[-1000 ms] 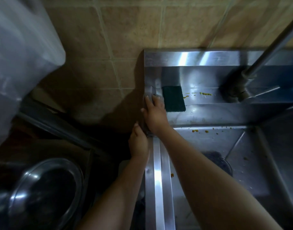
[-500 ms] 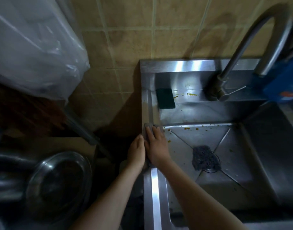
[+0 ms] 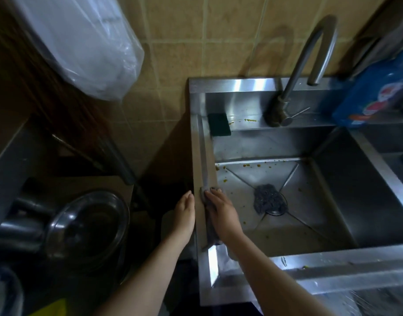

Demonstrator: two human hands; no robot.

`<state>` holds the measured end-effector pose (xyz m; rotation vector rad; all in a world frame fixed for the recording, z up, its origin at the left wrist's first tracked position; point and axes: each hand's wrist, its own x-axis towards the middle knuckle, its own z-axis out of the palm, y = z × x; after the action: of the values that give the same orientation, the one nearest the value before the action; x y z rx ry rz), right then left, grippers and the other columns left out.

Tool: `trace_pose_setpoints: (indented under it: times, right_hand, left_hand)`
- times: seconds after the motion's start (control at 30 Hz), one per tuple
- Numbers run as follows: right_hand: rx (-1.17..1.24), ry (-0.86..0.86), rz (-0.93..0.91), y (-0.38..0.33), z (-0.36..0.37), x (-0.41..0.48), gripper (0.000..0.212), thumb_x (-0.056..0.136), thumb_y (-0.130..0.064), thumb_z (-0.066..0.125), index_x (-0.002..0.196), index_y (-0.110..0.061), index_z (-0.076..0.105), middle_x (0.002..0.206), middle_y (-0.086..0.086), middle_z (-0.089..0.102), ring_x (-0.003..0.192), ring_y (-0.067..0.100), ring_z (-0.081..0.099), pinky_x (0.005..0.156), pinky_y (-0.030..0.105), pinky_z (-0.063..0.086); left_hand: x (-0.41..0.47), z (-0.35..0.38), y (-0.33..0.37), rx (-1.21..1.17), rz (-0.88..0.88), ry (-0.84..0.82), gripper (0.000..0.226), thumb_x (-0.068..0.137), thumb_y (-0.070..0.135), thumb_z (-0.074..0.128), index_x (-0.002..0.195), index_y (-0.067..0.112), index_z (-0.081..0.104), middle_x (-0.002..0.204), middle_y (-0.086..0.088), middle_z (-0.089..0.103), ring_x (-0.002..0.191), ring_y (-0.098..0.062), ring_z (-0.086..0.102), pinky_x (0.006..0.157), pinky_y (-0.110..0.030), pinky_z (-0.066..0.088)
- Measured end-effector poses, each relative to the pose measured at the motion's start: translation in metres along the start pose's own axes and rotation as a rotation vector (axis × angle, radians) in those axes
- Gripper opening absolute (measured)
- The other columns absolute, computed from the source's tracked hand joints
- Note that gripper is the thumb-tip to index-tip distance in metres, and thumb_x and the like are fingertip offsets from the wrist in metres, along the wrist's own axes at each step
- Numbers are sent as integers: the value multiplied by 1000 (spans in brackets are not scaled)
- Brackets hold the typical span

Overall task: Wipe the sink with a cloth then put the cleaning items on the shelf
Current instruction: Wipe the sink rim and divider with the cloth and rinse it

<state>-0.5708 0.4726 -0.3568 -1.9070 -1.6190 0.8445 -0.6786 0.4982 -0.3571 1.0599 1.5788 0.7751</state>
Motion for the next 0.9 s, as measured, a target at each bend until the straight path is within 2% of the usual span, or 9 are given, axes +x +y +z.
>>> trace_pose_setpoints:
  times: [0.07, 0.13, 0.2, 0.27, 0.5, 0.67, 0.77, 0.9]
  right_hand:
    - [37, -4, 23, 0, -7, -11, 40, 93, -12, 52, 133, -17, 52, 143, 2, 46, 136, 18, 36, 112, 22, 24]
    - [81, -7, 45, 1, -14, -22, 40, 90, -9, 55, 129, -17, 55, 136, 2, 53, 126, 17, 47, 100, 13, 28]
    - [147, -2, 85, 2, -20, -34, 40, 89, -8, 56, 128, -19, 56, 130, 1, 57, 118, 16, 53, 94, 14, 35]
    - [246, 29, 157, 5, -26, -47, 40, 90, -9, 55, 128, -22, 55, 129, 1, 59, 115, 15, 55, 94, 21, 42]
    - [432, 161, 203, 12, -48, -93, 42, 89, -8, 58, 128, -20, 55, 127, 2, 60, 118, 17, 55, 103, 34, 43]
    - [422, 177, 214, 18, -55, -130, 41, 89, -11, 58, 129, -21, 54, 129, -2, 59, 119, 14, 53, 99, 25, 41]
    - [392, 175, 209, 18, -55, -146, 42, 90, -10, 57, 130, -20, 53, 131, -1, 58, 120, 13, 52, 95, 19, 38]
    - [367, 183, 195, 11, -48, -161, 41, 90, -10, 56, 130, -20, 53, 133, -2, 56, 123, 14, 50, 99, 20, 37]
  left_hand:
    - [-5, -4, -7, 14, 8, -1, 39, 99, 30, 34, 134, 17, 45, 140, -4, 45, 127, -20, 42, 99, -26, 30]
    - [-10, -8, -13, 32, -6, -7, 39, 98, 34, 35, 133, 21, 46, 138, -3, 47, 126, -21, 44, 104, -31, 33]
    - [-15, -12, -18, 36, -23, -11, 38, 98, 37, 35, 132, 25, 47, 136, -3, 49, 124, -22, 46, 105, -43, 37]
    - [-25, -14, -19, 9, -21, 0, 37, 97, 37, 36, 131, 25, 47, 135, -3, 50, 123, -22, 46, 103, -47, 38]
    - [-82, -17, -20, -23, 28, 28, 36, 98, 30, 38, 131, 18, 48, 133, -5, 50, 122, -20, 47, 102, -38, 39]
    - [-120, -10, -28, 16, 79, 66, 36, 98, 26, 40, 130, 13, 49, 131, -7, 53, 119, -20, 49, 91, -26, 38]
    - [-130, -9, -33, 50, 100, 90, 35, 97, 25, 41, 129, 13, 51, 130, -7, 54, 117, -21, 50, 89, -25, 38]
    - [-132, -7, -37, 143, 123, 46, 34, 97, 27, 41, 127, 16, 52, 129, -5, 55, 116, -20, 51, 88, -26, 38]
